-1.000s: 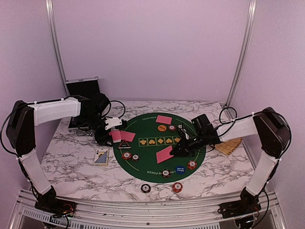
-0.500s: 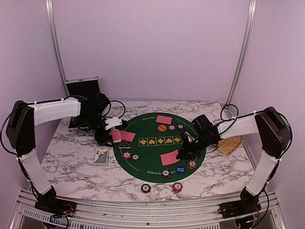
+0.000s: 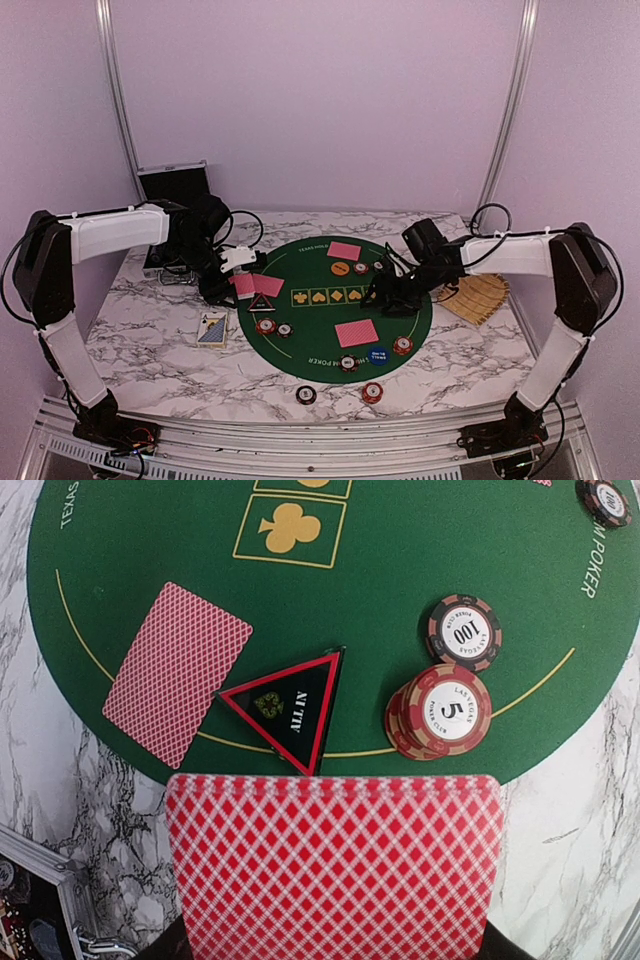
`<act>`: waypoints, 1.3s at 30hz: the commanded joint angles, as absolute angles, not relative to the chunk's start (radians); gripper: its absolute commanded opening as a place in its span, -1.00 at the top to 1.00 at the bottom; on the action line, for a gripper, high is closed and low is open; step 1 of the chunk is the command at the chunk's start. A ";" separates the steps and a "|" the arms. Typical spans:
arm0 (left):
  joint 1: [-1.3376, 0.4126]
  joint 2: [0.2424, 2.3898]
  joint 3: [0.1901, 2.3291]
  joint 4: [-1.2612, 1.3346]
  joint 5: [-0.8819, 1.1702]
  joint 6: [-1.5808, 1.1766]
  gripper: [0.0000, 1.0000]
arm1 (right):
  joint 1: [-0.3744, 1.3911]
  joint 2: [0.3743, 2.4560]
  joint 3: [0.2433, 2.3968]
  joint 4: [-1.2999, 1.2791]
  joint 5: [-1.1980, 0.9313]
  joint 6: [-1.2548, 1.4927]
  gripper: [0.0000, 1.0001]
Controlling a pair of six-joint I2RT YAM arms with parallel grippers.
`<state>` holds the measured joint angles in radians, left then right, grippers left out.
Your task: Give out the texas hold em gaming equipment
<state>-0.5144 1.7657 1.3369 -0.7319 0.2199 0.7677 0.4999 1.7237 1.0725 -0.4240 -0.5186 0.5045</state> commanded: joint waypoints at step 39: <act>-0.534 1.738 1.378 -0.761 0.279 0.729 1.00 | 0.794 2.236 1.581 0.246 -0.819 1.014 -0.67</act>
<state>-0.5297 1.7607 1.3453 -0.7361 0.2543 0.7395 0.7761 2.2047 1.5326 0.1978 -0.8043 0.9840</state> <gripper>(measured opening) 0.660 0.837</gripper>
